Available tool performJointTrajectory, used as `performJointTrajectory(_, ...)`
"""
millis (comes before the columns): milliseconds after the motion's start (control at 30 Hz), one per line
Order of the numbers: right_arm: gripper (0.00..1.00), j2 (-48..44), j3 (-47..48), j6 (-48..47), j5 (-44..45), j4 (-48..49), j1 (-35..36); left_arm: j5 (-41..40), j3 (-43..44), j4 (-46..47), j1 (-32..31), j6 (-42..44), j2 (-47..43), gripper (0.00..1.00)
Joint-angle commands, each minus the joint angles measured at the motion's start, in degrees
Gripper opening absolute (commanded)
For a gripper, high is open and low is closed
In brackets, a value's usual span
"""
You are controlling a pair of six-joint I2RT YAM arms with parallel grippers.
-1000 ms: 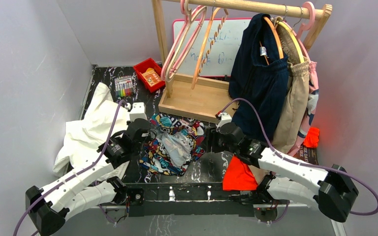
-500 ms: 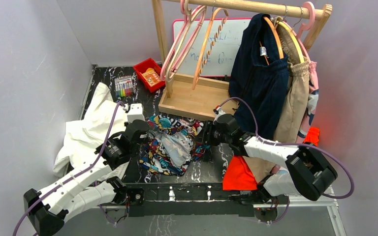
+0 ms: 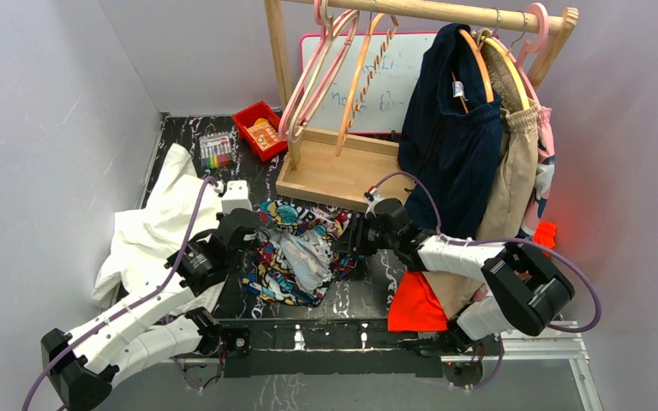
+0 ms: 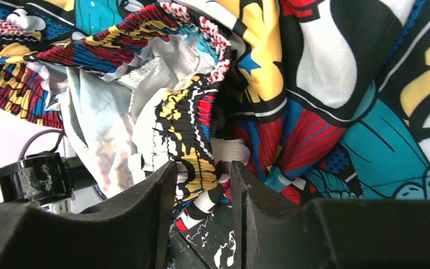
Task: Place the shorts on the hanger
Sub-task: Adjust the shorts at the center of the board.
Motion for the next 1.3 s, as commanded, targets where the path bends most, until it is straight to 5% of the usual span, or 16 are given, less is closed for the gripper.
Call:
performJointTrajectory(0,0.46,1.12,1.63,0.35,-3.19,5.59,-0.11,-0.87,1.17,-0.52,0.17,-0.32,-1.25,0.0)
performJointTrajectory(467,0.46,5.03,-0.41,4.75,-7.89,13.9,-0.22,-0.68,1.27,-1.96,0.22,-0.97,-2.46,0.0)
performJointTrajectory(700,0.06,-2.51,-2.18,4.22,-6.22,16.22,-0.22,-0.86,2.47,-3.27,0.24,-0.93,-3.33,0.0)
performJointTrajectory(733,0.0,-5.04,-1.84,2.84,-4.92,13.51,-0.22,-0.92,3.0,-3.8,0.2,-0.93,-3.6,0.0)
performJointTrajectory(1033,0.0,-28.26,10.24,-13.76,16.64,-22.5,-0.2,-0.27,10.97,-12.02,0.24,-3.69,-8.74,0.0)
performJointTrajectory(1267,0.0,-29.76,29.6,-22.7,34.12,-43.51,0.21,6.08,25.47,-13.66,0.15,-5.29,-8.18,0.0)
